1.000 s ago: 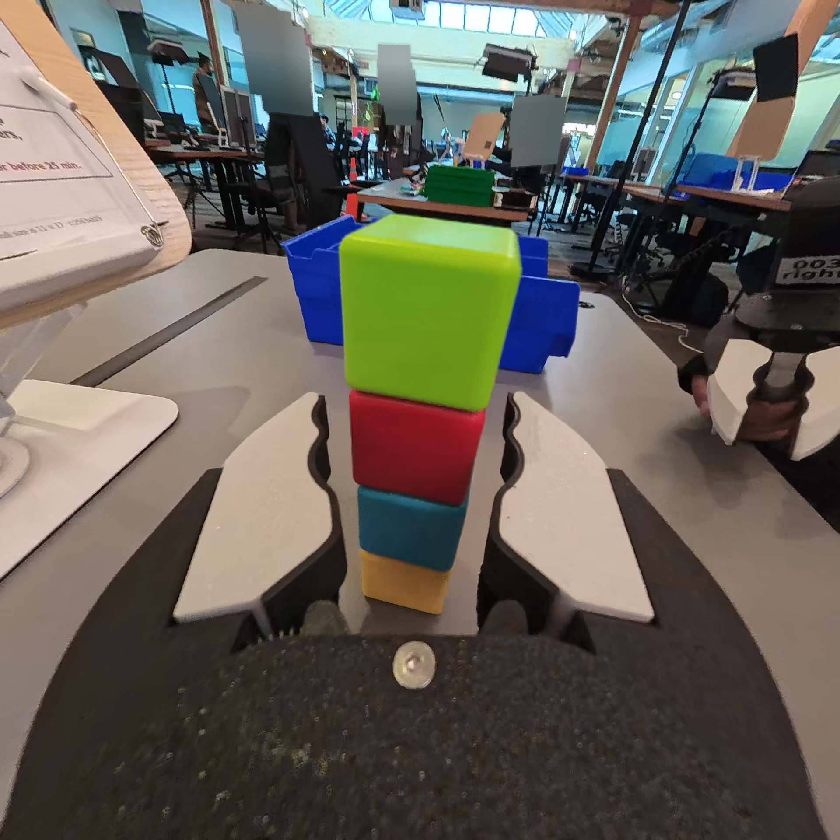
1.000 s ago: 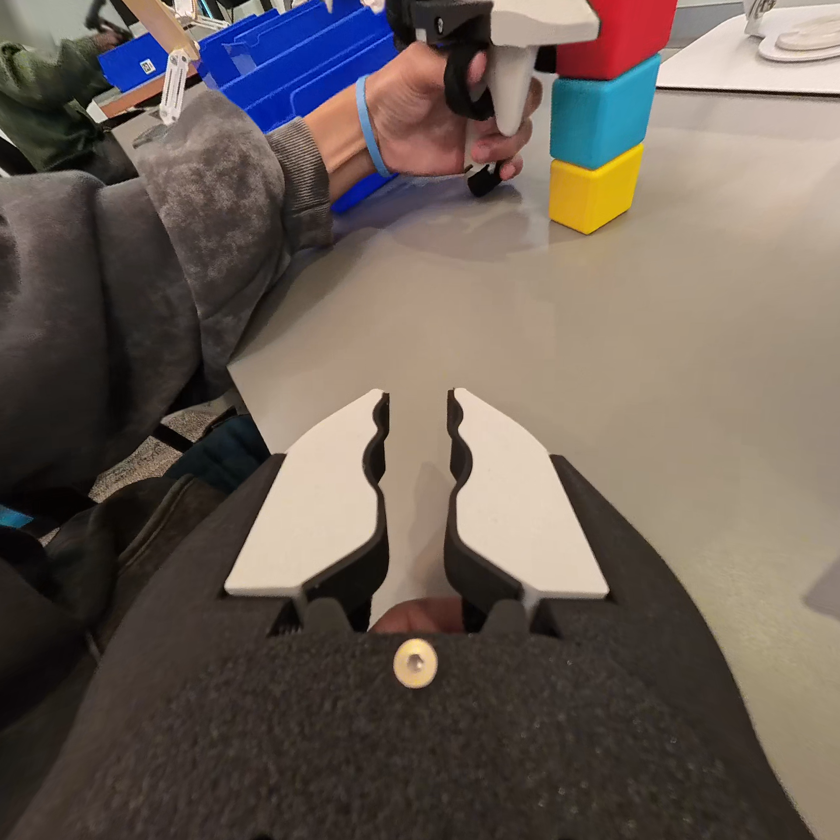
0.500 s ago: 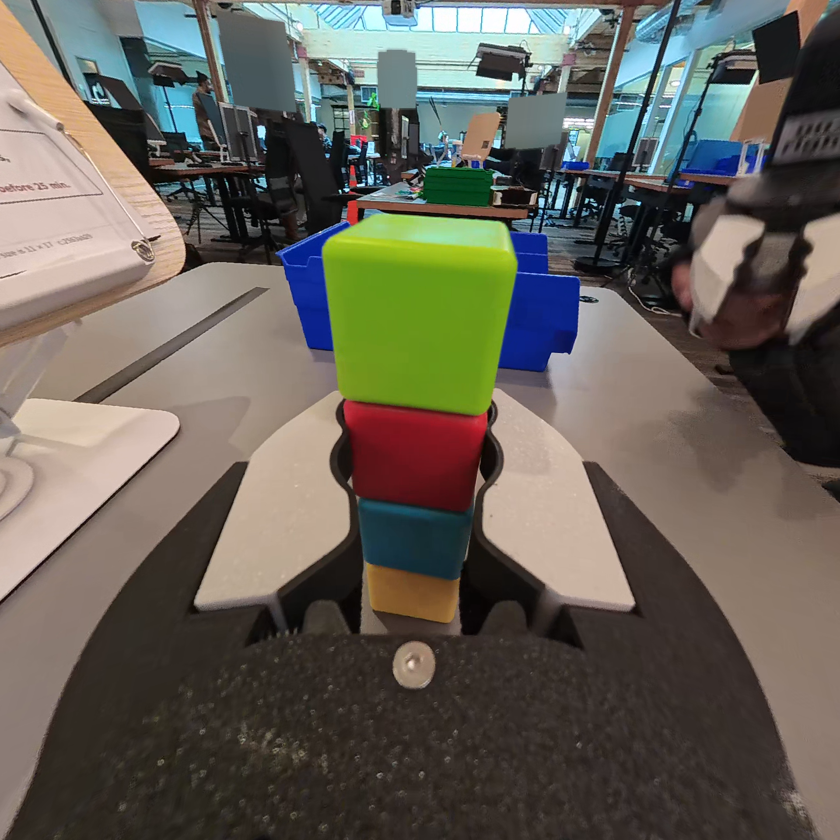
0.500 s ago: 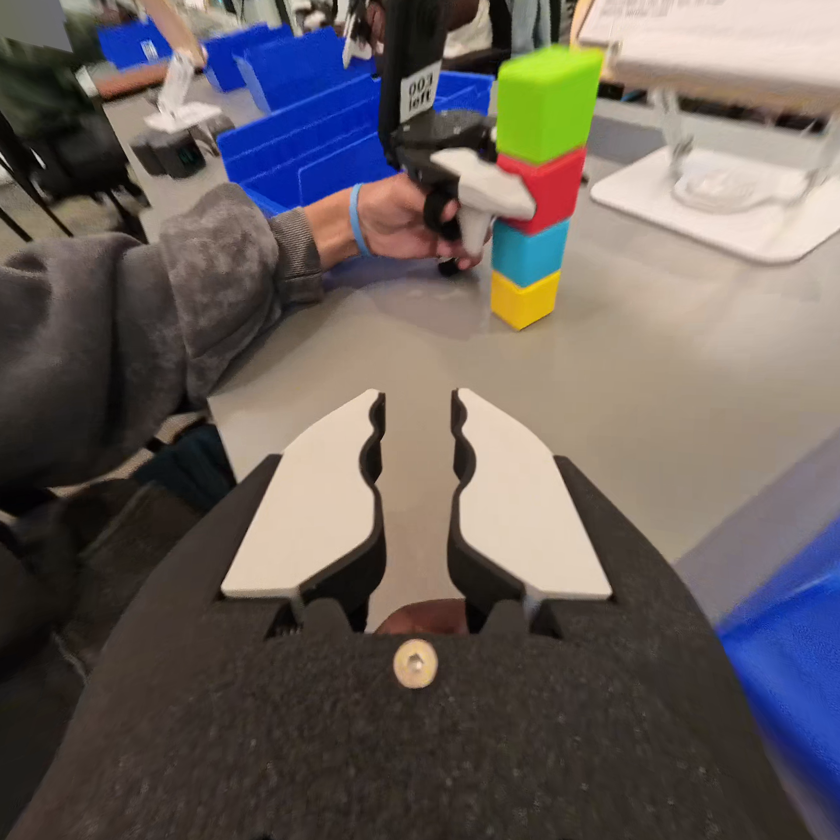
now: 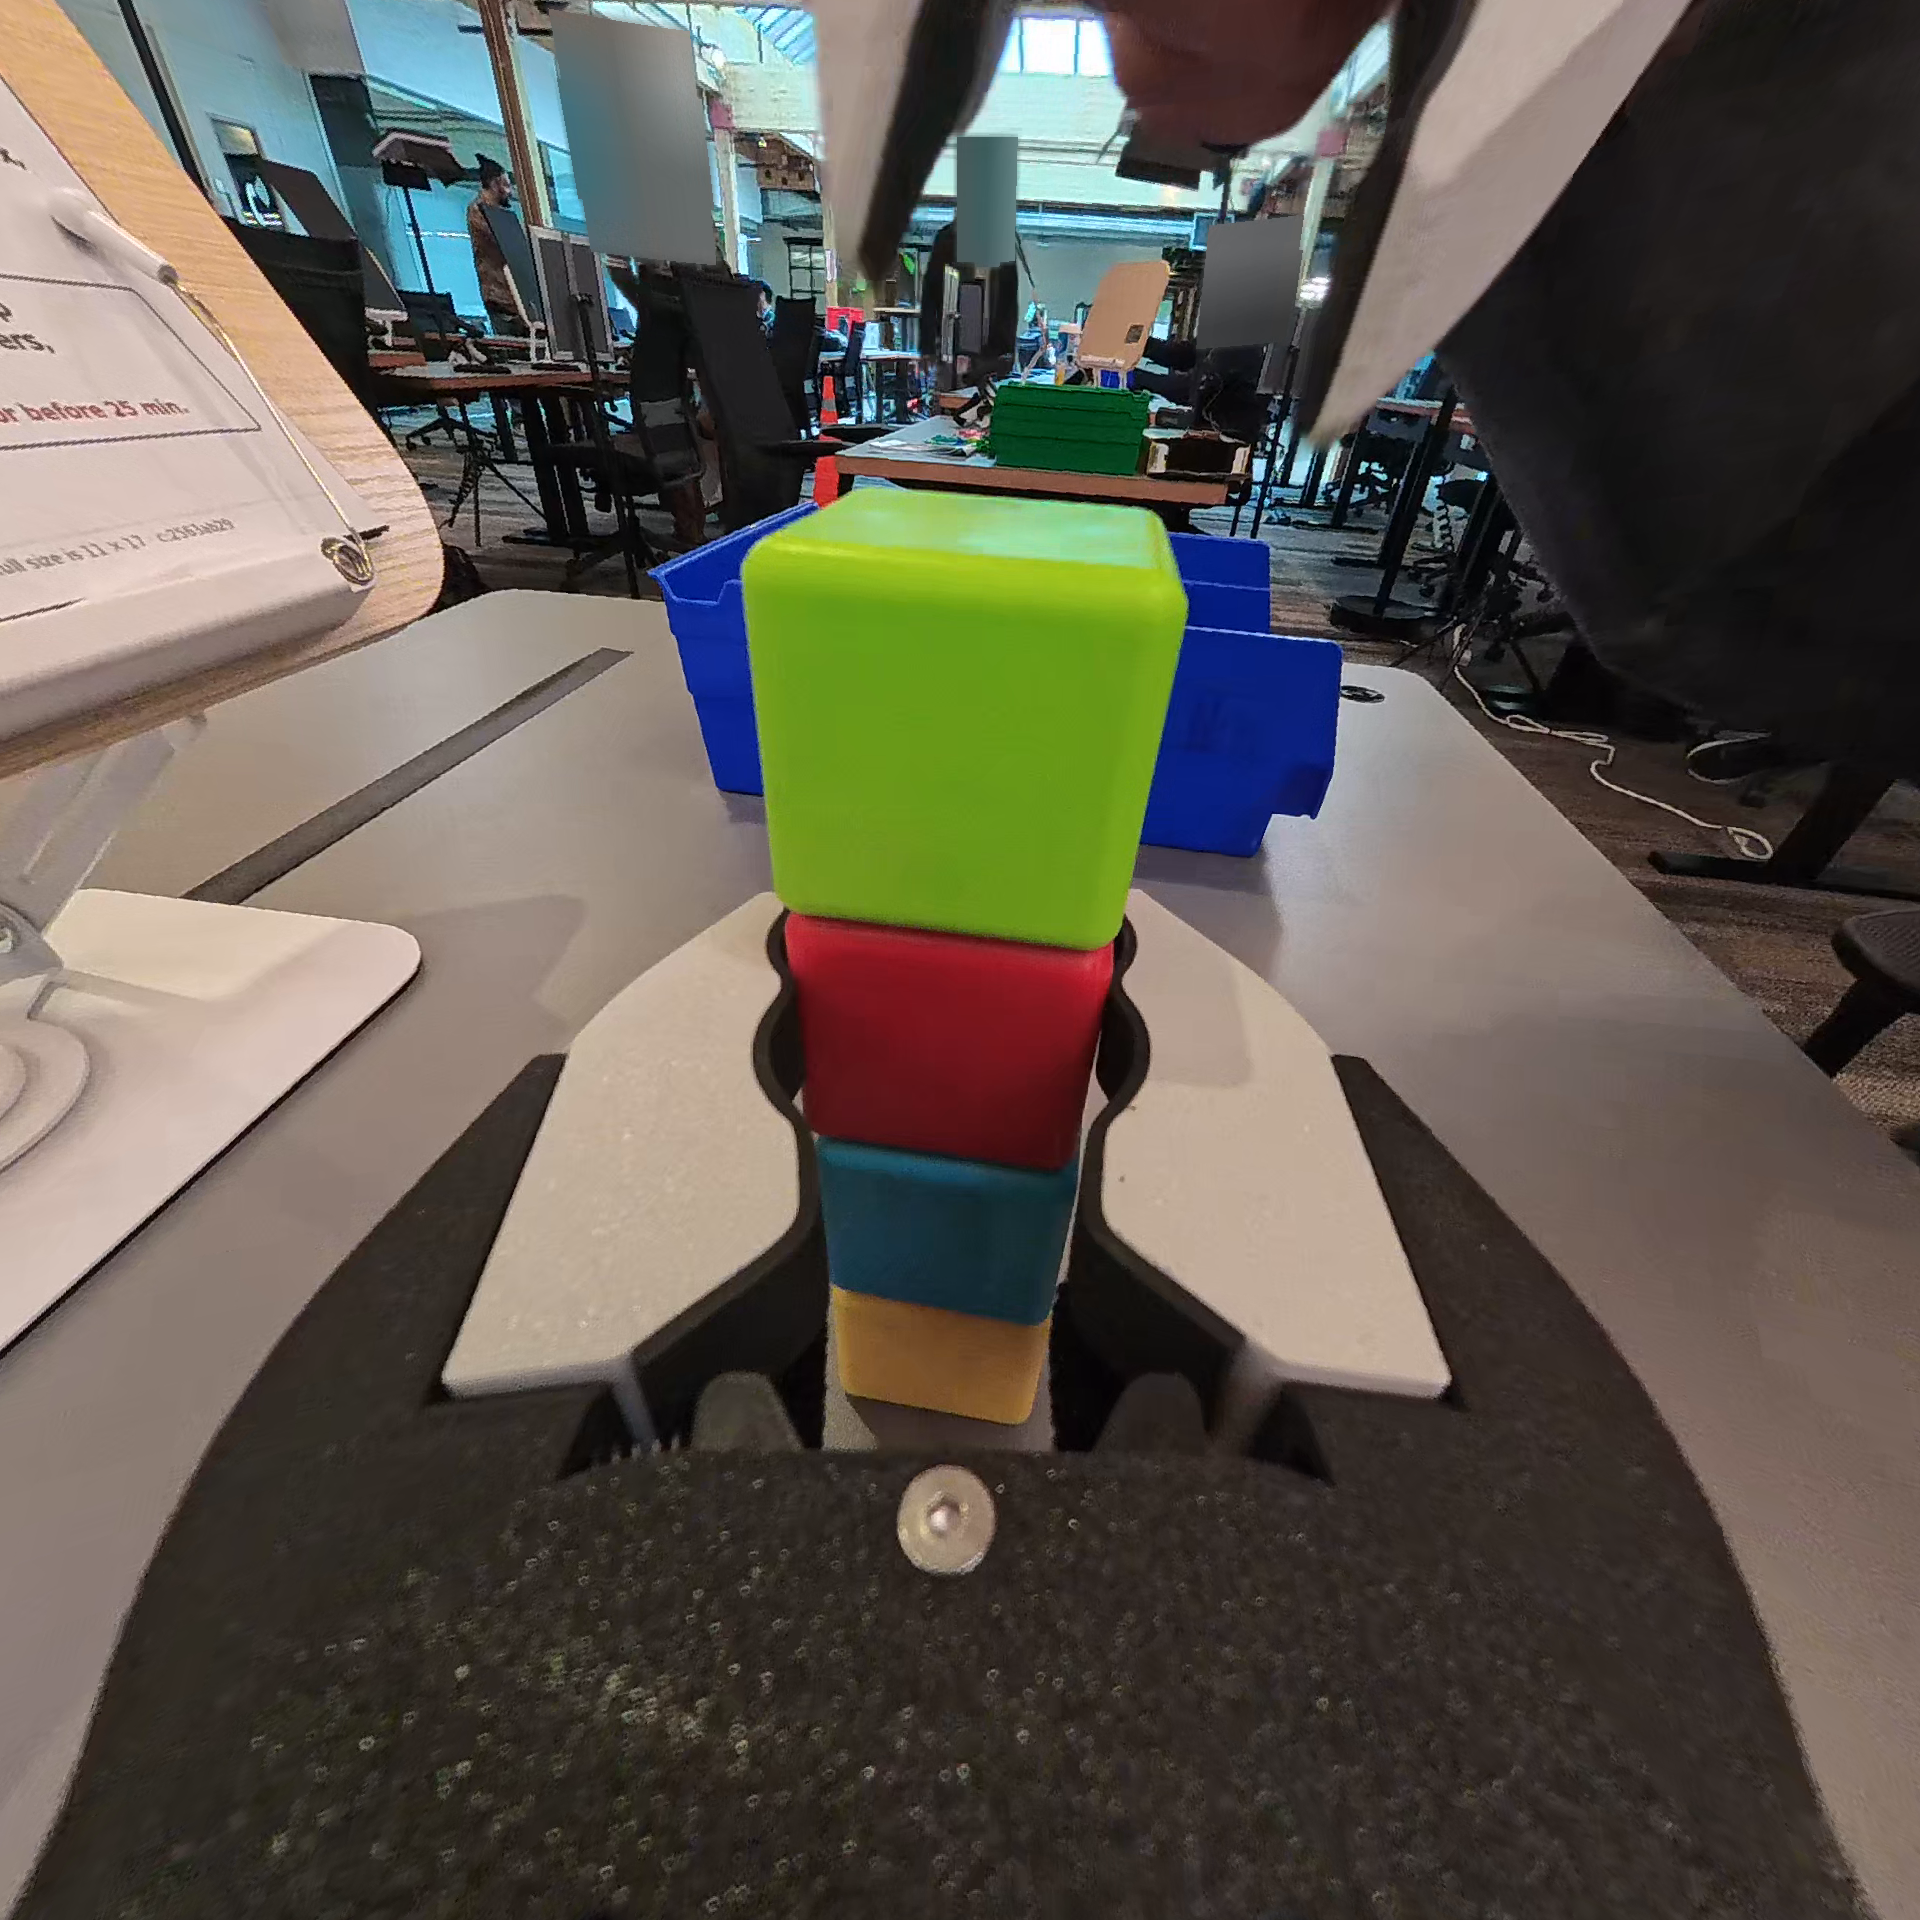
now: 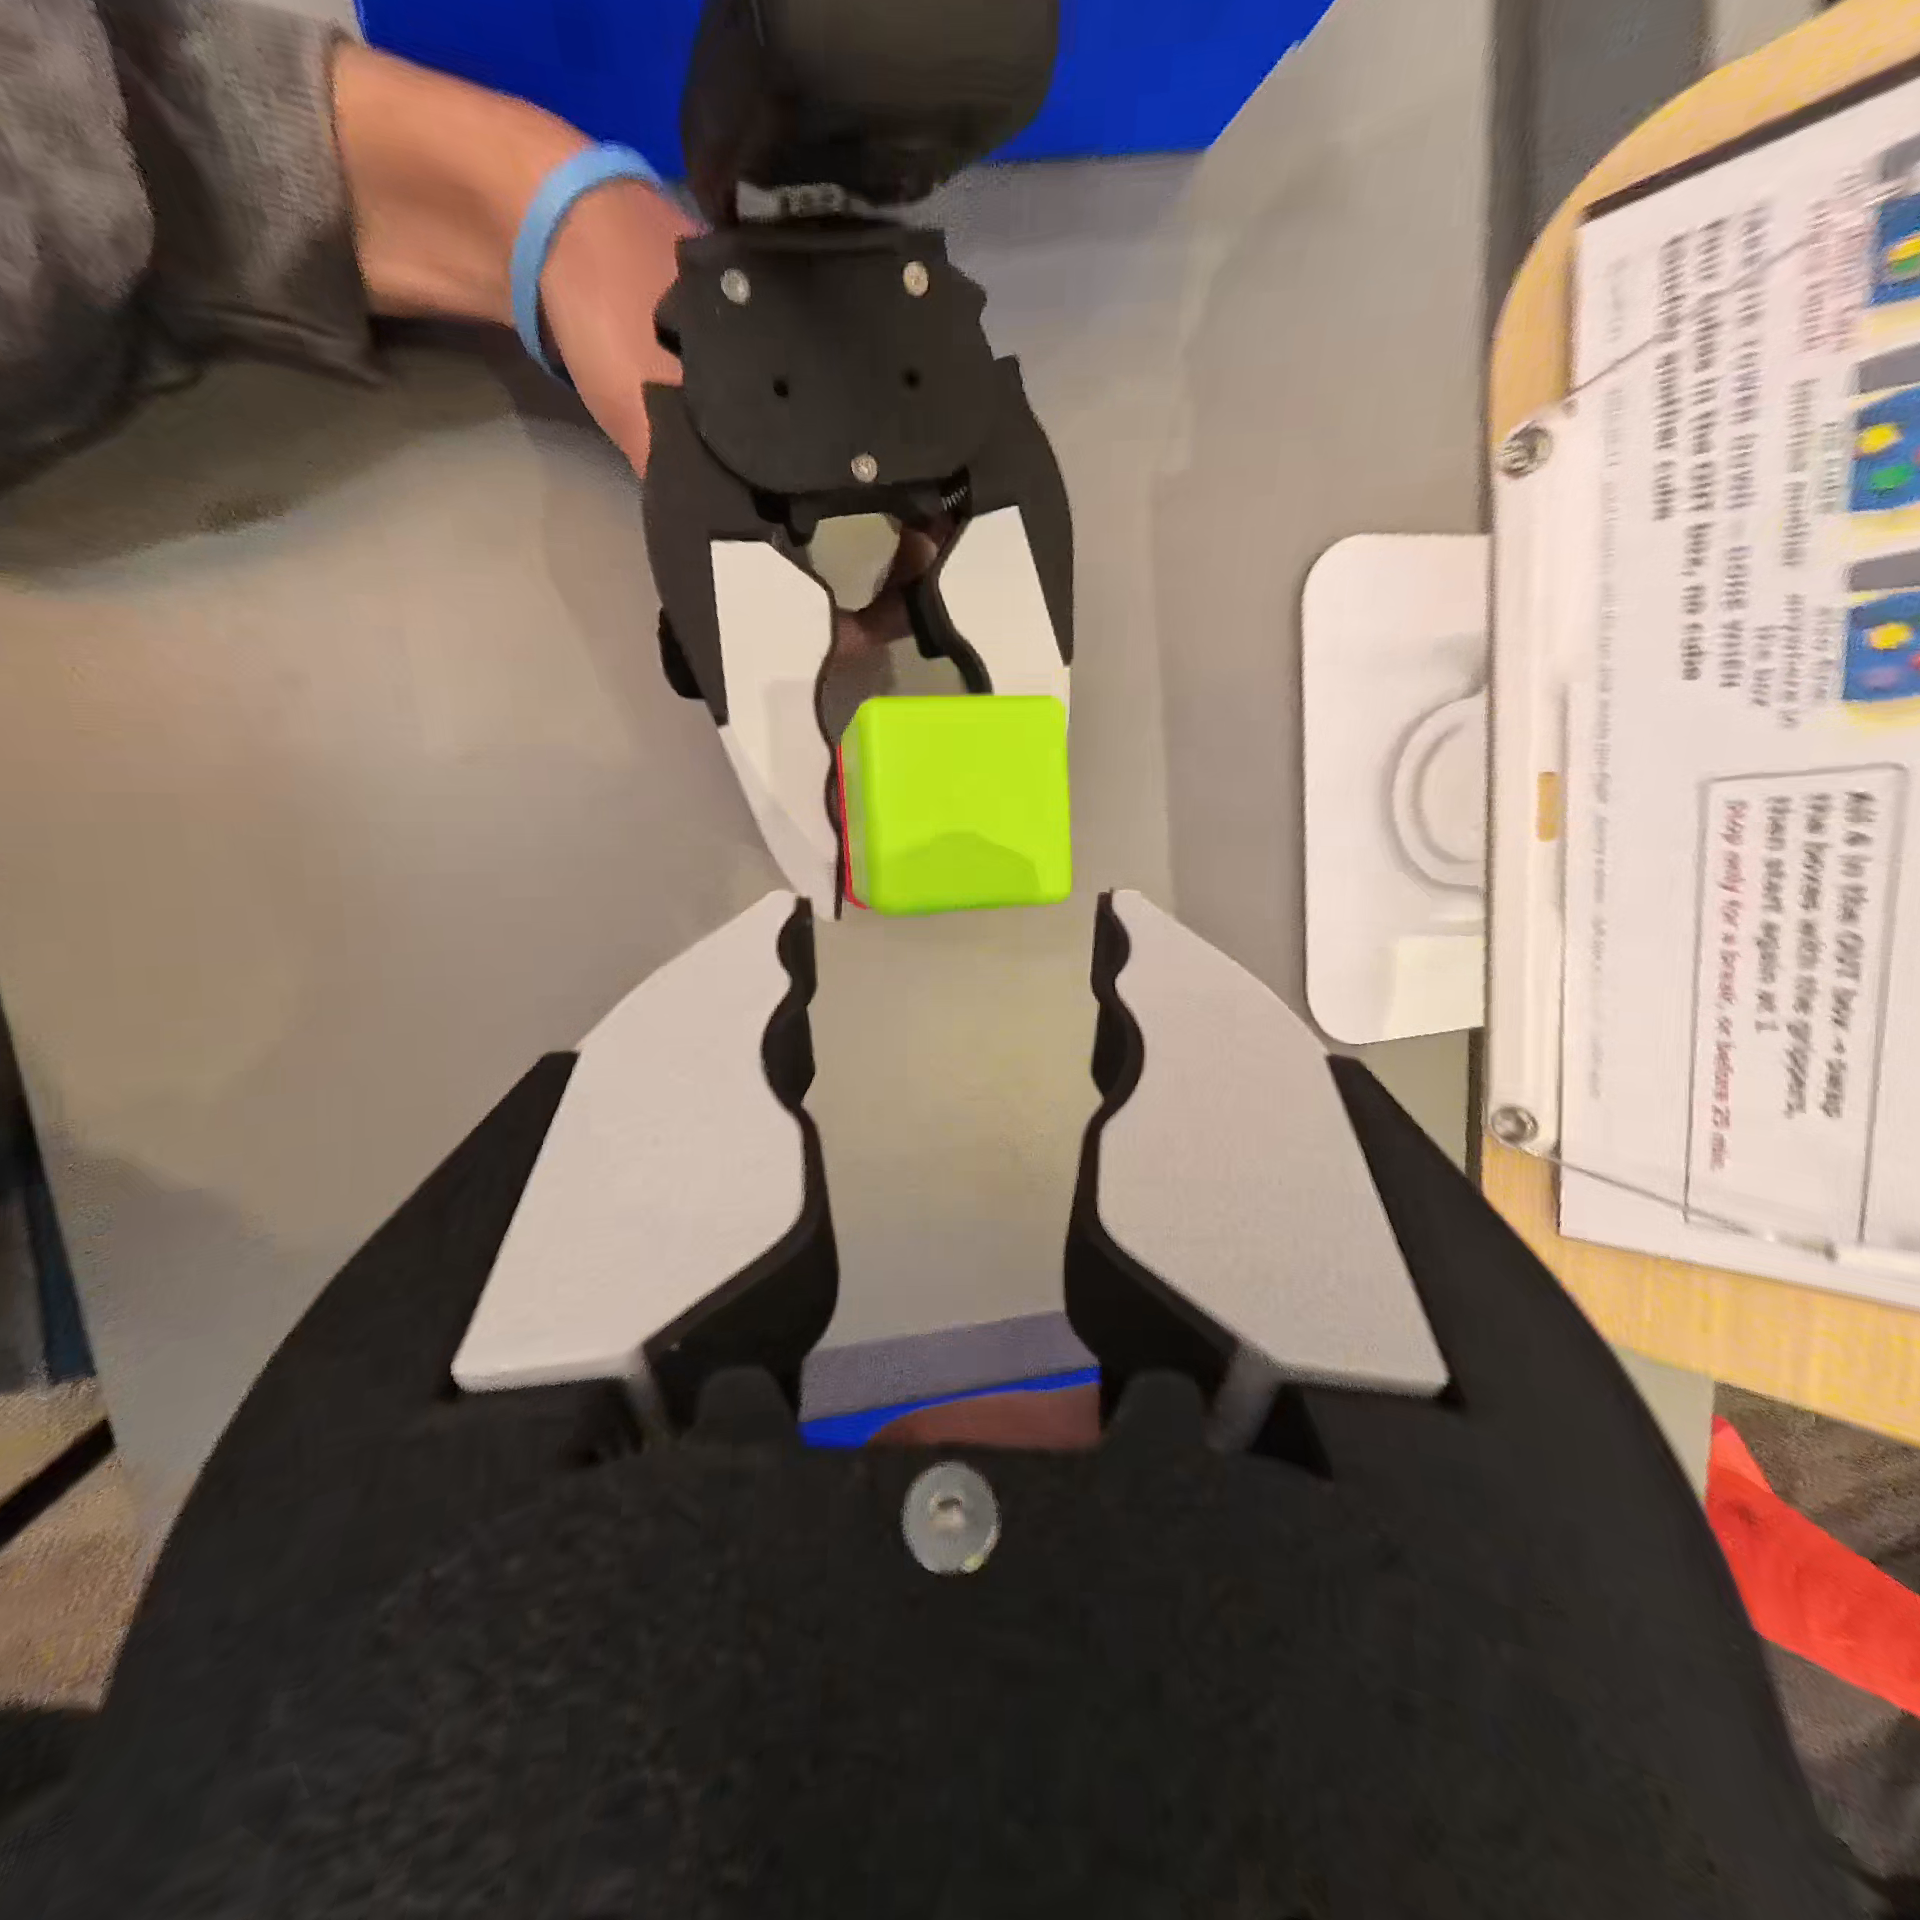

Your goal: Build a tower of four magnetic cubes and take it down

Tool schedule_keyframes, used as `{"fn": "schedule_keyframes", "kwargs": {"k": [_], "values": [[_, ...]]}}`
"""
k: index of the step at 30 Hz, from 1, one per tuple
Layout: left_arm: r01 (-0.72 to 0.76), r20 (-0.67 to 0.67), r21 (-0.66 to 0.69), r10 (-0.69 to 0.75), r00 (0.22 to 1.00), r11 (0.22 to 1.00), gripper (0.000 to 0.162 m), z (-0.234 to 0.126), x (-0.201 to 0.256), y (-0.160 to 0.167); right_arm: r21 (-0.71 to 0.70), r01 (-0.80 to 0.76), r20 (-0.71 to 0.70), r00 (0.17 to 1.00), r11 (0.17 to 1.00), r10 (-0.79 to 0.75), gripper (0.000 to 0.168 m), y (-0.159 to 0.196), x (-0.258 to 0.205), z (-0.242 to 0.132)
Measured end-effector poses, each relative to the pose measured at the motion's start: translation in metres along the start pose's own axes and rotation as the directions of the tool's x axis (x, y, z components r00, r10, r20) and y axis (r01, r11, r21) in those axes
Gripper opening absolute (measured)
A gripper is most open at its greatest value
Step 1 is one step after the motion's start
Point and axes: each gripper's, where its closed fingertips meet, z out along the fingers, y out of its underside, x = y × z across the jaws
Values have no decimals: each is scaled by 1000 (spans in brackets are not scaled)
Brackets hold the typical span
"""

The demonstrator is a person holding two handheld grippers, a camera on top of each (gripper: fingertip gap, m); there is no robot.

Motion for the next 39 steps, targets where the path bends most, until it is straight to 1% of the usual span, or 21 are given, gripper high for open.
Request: {"fn": "schedule_keyframes", "kwargs": {"k": [3, 7, 9, 10, 15, 17, 19, 21, 23, 25, 27, 29, 31, 33, 35, 37, 39], "values": [[0, -1, -1, 0, 1000, 1000, 54, 0, 0, 0, -99, 24, 58, 998, 995, -18, 57, 2, 0, 20], [-3, -6, -3, 3, 1000, 1000, 54, 1, 0, 0, -154, 29, 79, 997, 988, -17, 58, 3, 0, 39], [-2, -10, -3, 2, 1000, 1000, 54, 1, 0, 0, -156, 29, 102, 995, 987, -13, 57, 1, -2, 47], [-5, -9, -3, 5, 1000, 1000, 54, 1, 0, 0, -171, 29, 101, 995, 985, -12, 51, 2, -1, 49], [-5, -14, -5, 5, 1000, 1000, 54, 2, 1, 0, -229, 51, 130, 991, 972, -22, 50, 7, -2, 45], [-3, -17, -6, 3, 1000, 1000, 54, 2, 1, 0, -184, 40, 108, 994, 982, -20, 50, -1, 2, 35], [-4, -16, -6, 4, 1000, 1000, 54, 2, 1, 0, -124, 11, 82, 997, 992, 0, 50, -10, 9, 13], [-6, -14, -5, 6, 1000, 1000, 54, 2, 1, 0, -114, 0, 29, 1000, 993, 4, 51, -9, 19, -15], [-6, -13, -5, 6, 1000, 1000, 54, 2, 1, 0, -118, -19, -31, 999, 993, 15, 51, 1, 29, -47], [-6, -13, -4, 6, 1000, 1000, 54, 2, 2, 0, -123, -58, -96, 994, 991, 47, 51, 18, 39, -80], [-7, -12, -4, 7, 1000, 1000, 54, 2, 2, 0, -131, -114, -150, 984, 985, 94, 50, 44, 46, -111], [-6, -12, -4, 6, 1000, 1000, 54, 2, 2, 0, -142, -181, -205, 967, 973, 150, 50, 77, 52, -136], [-6, -11, -4, 6, 1000, 1000, 54, 2, 2, 0, -153, -251, -248, 946, 956, 209, 51, 115, 53, -153], [-5, -13, -5, 5, 1000, 1000, 54, 2, 2, 0, -145, -321, -260, 925, 936, 277, 51, 151, 50, -157], [-4, -15, -5, 4, 1000, 1000, 54, 2, 2, 0, -174, -382, -273, 904, 907, 329, 51, 192, 44, -149], [-2, -17, -5, 2, 1000, 1000, 54, 2, 2, 0, -209, -438, -267, 886, 874, 380, 51, 233, 33, -134], [-2, -18, -5, 2, 1000, 1000, 54, 2, 2, 0, -223, -485, -237, 868, 845, 436, 51, 264, 20, -112]]}}
